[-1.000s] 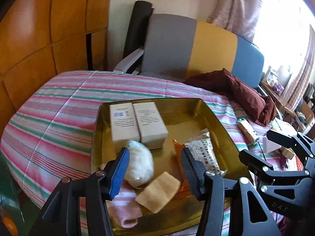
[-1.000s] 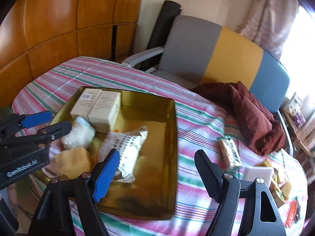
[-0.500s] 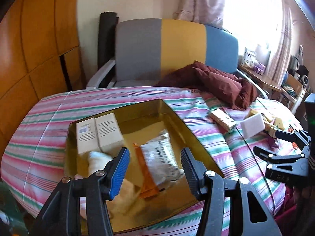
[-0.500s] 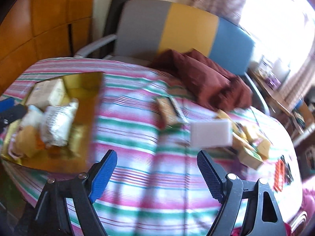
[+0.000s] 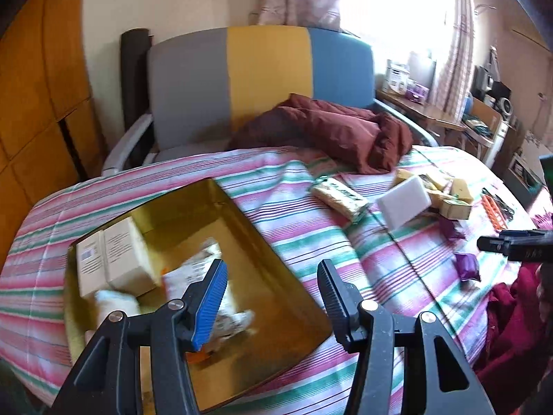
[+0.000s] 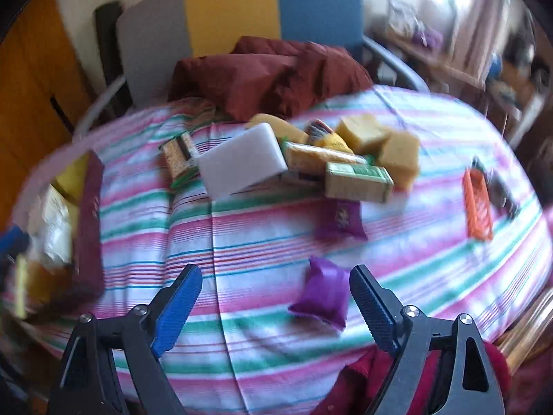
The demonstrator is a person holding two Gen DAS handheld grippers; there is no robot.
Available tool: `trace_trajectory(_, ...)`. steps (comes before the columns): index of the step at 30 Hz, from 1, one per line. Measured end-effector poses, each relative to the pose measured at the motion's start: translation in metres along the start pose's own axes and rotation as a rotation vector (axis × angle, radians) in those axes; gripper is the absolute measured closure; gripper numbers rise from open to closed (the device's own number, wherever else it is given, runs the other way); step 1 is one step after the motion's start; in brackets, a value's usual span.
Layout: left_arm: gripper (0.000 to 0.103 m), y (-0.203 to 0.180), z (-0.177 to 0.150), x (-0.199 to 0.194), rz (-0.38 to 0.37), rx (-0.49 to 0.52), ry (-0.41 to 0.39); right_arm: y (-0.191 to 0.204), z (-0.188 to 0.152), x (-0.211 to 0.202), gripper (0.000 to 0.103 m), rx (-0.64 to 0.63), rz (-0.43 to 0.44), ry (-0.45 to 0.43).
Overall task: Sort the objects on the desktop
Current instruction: 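Move both grippers back to the pile toward the purple candy packets, then grasp the purple candy packet with the right gripper while the left gripper grasps the white block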
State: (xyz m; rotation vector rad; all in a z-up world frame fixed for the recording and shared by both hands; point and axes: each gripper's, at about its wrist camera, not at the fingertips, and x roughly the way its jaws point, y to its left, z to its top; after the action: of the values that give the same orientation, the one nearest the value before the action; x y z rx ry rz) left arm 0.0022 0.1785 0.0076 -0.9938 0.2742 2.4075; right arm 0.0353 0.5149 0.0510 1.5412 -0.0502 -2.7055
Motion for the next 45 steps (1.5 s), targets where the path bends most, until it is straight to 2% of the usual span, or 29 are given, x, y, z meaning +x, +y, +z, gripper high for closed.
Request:
trace_trajectory(4,0.048,-0.02,0.007,0.008,-0.05,0.032,0.001,-0.035,0.003,-0.008,0.015,0.096,-0.012,0.022)
trace_trajectory(10,0.048,-0.045,0.013,0.023,-0.103,0.073,0.025,-0.062,0.01,0.01,0.015,0.19,0.041,0.137)
trace_trajectory(13,0.048,-0.055,0.015,0.031,-0.14,0.085,0.041,-0.052,0.014,0.025,0.016,0.139,0.054,0.205)
trace_trajectory(17,0.048,-0.067,0.018,0.039,-0.167,0.122,0.048,-0.035,0.017,0.055,0.027,0.055,0.027,0.323)
trace_trajectory(21,0.048,-0.079,0.024,0.047,-0.203,0.173,0.047,-0.032,0.017,0.085,0.028,0.04,0.004,0.443)
trace_trajectory(23,0.048,-0.084,0.028,0.051,-0.229,0.197,0.048,-0.033,0.016,0.095,0.028,0.046,-0.019,0.474)
trace_trajectory(25,0.047,-0.089,0.032,0.055,-0.245,0.225,0.045,-0.033,0.015,0.1,0.03,0.049,-0.025,0.488)
trace_trajectory(27,0.047,-0.095,0.035,0.059,-0.264,0.256,0.045,-0.032,0.013,0.105,0.037,0.047,-0.034,0.502)
trace_trajectory(29,0.047,-0.101,0.037,0.064,-0.282,0.289,0.047,-0.031,0.013,0.108,0.05,0.039,-0.042,0.505)
trace_trajectory(31,0.047,-0.107,0.04,0.068,-0.294,0.318,0.049,-0.03,0.013,0.11,0.057,0.032,-0.044,0.501)
trace_trajectory(39,0.046,-0.124,0.063,0.101,-0.354,0.381,0.083,-0.031,0.018,0.112,0.057,0.099,0.072,0.45)
trace_trajectory(41,0.043,-0.129,0.07,0.113,-0.368,0.401,0.097,-0.034,0.018,0.112,0.057,0.133,0.096,0.421)
trace_trajectory(45,0.036,-0.144,0.08,0.132,-0.385,0.475,0.103,-0.035,0.019,0.11,0.057,0.149,0.09,0.374)
